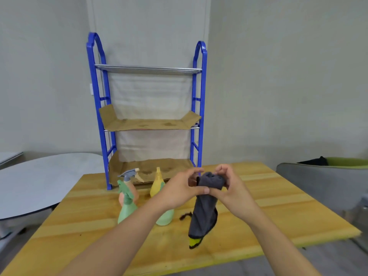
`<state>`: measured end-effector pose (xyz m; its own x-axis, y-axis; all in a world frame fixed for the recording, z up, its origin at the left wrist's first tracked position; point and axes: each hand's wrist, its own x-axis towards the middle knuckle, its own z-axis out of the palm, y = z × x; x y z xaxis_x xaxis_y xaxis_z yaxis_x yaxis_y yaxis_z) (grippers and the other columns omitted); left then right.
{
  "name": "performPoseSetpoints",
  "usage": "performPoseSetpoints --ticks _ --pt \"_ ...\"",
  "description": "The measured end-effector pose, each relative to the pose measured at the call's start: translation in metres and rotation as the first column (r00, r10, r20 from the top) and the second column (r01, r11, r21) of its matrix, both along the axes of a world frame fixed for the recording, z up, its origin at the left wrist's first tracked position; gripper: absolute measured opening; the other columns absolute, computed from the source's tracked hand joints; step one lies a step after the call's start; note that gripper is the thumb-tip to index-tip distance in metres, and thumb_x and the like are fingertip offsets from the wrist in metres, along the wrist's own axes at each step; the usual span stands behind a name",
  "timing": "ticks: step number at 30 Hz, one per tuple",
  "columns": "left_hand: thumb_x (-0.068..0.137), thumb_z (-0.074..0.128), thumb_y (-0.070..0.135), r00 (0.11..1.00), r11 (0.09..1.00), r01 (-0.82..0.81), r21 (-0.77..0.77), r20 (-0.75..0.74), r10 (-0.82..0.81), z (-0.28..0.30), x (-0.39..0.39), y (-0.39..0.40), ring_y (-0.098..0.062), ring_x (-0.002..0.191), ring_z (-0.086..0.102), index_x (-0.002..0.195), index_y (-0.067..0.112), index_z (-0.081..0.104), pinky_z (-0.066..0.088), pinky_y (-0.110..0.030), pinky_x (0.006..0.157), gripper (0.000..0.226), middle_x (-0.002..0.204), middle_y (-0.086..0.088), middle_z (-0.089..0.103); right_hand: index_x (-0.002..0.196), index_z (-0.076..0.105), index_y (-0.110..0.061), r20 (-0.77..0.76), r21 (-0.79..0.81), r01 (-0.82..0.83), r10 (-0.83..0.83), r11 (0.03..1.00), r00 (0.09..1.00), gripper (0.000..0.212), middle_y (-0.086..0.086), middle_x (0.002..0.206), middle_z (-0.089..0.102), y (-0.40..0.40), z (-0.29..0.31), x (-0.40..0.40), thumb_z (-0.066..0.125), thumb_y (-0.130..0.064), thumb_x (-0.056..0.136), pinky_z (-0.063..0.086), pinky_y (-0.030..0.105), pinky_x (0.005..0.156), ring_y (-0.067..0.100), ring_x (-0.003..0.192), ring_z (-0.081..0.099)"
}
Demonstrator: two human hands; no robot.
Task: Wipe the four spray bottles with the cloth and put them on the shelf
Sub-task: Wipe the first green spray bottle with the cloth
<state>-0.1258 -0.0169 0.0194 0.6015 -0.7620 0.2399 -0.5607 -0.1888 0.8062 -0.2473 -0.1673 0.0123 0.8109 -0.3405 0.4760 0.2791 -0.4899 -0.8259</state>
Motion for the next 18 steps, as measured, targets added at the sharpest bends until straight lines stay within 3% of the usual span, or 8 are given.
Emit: performPoseSetpoints --ticks 2,5,8,10,15,18 --pt "0.066 0.078 0.054 1.0 1.0 -0.018 -0.025 -0.011 0.017 0.0 0.0 0.002 -0.01 0.106 0.07 0.126 0.03 0.067 0.056 -0.043 0.098 0.065 0.112 0.011 0.075 0.109 0.049 -0.042 -0.023 0.02 -0.03 0.03 0.999 0.999 0.056 -0.014 0.105 0.062 -0.003 0.0 -0.003 0.082 -0.013 0.074 0.054 0.039 0.088 0.014 0.102 0.064" --pt "0.08 0.08 0.027 0.997 0.996 -0.028 -0.084 -0.076 0.022 -0.004 -0.002 0.004 -0.016 0.104 0.071 0.115 0.027 0.073 0.055 -0.047 0.098 0.035 0.106 0.008 0.077 0.112 0.049 -0.043 -0.043 0.074 -0.068 0.071 0.995 0.997 0.059 -0.015 0.111 0.061 -0.003 -0.002 -0.005 0.084 -0.016 0.073 0.055 0.036 0.088 0.014 0.105 0.064" --pt "0.082 0.08 0.009 0.982 0.986 -0.041 -0.159 -0.19 0.01 -0.008 -0.003 0.006 -0.02 0.105 0.071 0.111 0.029 0.074 0.055 -0.046 0.1 0.036 0.11 0.004 0.076 0.119 0.054 -0.04 -0.131 0.151 -0.106 0.126 0.983 0.983 0.053 -0.015 0.114 0.067 -0.001 -0.009 -0.007 0.083 -0.029 0.076 0.054 0.032 0.087 0.011 0.107 0.064" --pt "0.082 0.079 0.003 0.974 0.984 -0.047 -0.173 -0.226 0.007 -0.007 -0.005 0.007 -0.02 0.102 0.072 0.109 0.028 0.073 0.057 -0.043 0.098 0.038 0.111 0.001 0.075 0.118 0.064 -0.031 -0.163 0.168 -0.13 0.158 0.977 0.974 0.039 -0.011 0.112 0.071 0.001 -0.016 -0.007 0.078 -0.028 0.082 0.054 0.028 0.086 0.01 0.108 0.065" --pt "0.08 0.084 0.023 0.991 0.995 -0.028 -0.093 -0.131 0.016 -0.007 -0.001 0.013 -0.011 0.105 0.067 0.116 0.039 0.064 0.056 -0.034 0.097 0.045 0.12 0.008 0.068 0.11 0.071 -0.019 -0.061 0.235 -0.071 0.088 0.969 0.994 0.027 -0.002 0.104 0.074 0.007 -0.024 0.0 0.074 -0.01 0.084 0.056 0.03 0.084 0.014 0.101 0.069" --pt "0.08 0.085 0.031 0.995 0.996 -0.007 -0.088 -0.099 -0.002 -0.004 -0.002 0.016 -0.008 0.108 0.067 0.117 0.035 0.065 0.057 -0.03 0.094 0.042 0.117 0.01 0.069 0.109 0.071 -0.02 -0.054 0.207 -0.06 0.072 0.977 0.996 0.027 -0.003 0.103 0.074 0.008 -0.027 0.006 0.075 -0.011 0.084 0.056 0.032 0.083 0.014 0.099 0.069"
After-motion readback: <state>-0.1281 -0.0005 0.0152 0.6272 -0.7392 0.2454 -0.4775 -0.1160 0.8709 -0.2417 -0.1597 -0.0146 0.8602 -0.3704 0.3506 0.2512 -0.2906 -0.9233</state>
